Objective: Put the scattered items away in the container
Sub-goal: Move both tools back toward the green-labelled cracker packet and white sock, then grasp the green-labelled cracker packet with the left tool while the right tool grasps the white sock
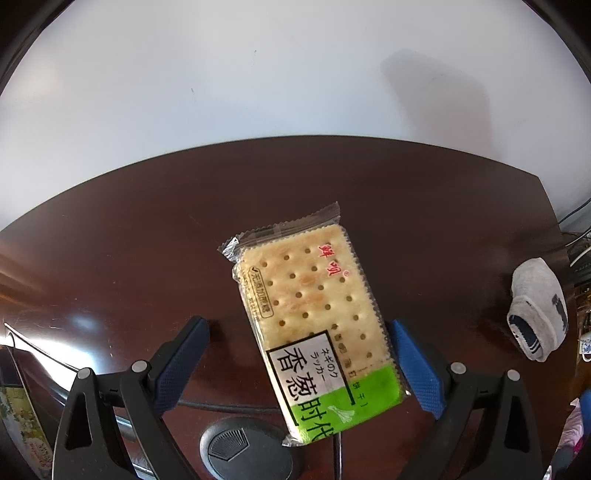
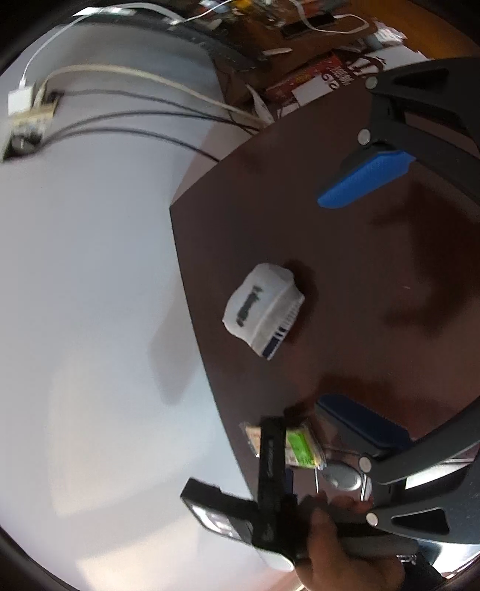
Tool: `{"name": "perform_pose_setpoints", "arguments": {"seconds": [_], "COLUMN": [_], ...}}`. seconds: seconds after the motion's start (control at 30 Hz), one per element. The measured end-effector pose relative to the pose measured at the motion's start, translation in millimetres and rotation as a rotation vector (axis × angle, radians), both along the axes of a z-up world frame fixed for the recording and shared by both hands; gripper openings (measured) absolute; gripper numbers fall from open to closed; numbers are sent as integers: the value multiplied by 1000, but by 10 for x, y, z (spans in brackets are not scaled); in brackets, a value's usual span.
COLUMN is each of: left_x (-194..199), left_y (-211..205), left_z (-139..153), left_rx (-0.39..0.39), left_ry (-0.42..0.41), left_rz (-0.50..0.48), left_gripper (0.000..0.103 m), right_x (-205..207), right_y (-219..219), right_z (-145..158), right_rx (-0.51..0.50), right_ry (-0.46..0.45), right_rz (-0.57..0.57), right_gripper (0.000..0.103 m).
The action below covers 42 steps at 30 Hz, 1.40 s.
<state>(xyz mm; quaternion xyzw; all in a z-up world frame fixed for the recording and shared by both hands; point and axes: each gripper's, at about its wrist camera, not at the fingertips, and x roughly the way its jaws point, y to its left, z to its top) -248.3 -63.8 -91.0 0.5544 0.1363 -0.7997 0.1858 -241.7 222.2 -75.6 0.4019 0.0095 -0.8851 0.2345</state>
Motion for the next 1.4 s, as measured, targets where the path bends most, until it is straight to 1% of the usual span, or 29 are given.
{"name": "perform_pose_setpoints", "arguments": {"seconds": [0.13,0.23,0.33,0.4,0.53,0.63,0.77,0.87,0.97,1.03,1.07,1.1,1.17,1.27,1.4], "left_x": [68,124,183,223,295,346,411,460,511,549,570,590,638,711,843], "left_y": [-9,-17,-20,-26,-45,-65,-92,-116,-147,-167,-175,-183,-202,-226,-261], "left_z": [8,13,16,20,29,35,44,50,51,52,54,56,61,68,84], "left_rx": [-7,-10,-18,-21,-25,-26,-28,-28,-29,-30,-31,-32,-34,-35,-38], "left_ry": [10,14,19,26,31,32,38,39,43,46,48,50,55,58,69], "left_rz": [-16,-28,-37,-38,-41,-46,-55,-66,-74,-79,-82,-86,-93,-104,-130], "left_gripper": [99,99,99,99,99,100,100,100,101,102,102,102,102,102,100], "right_x": [-348,-532,-618,-664,-704,-750,-810,-849,-860,-858,-856,-864,-884,-912,-862], "right_y": [-173,-280,-398,-483,-659,-733,-777,-797,-789,-797,-798,-779,-732,-651,-611], "right_z": [-53,-47,-17,-37,-153,-221,-260,-302,-336,-379,-395,-410,-430,-444,-430], "right_rx": [96,134,175,210,296,351,357,363,331,357,366,352,320,269,252], "right_ry": [-15,-8,18,20,18,26,18,6,-28,-25,-25,-40,-71,-113,-111], "right_rz": [14,27,55,74,115,121,132,142,173,168,165,165,158,141,124], "right_gripper": [102,102,102,102,102,100,100,97,96,95,90,79,65,62,57]}}
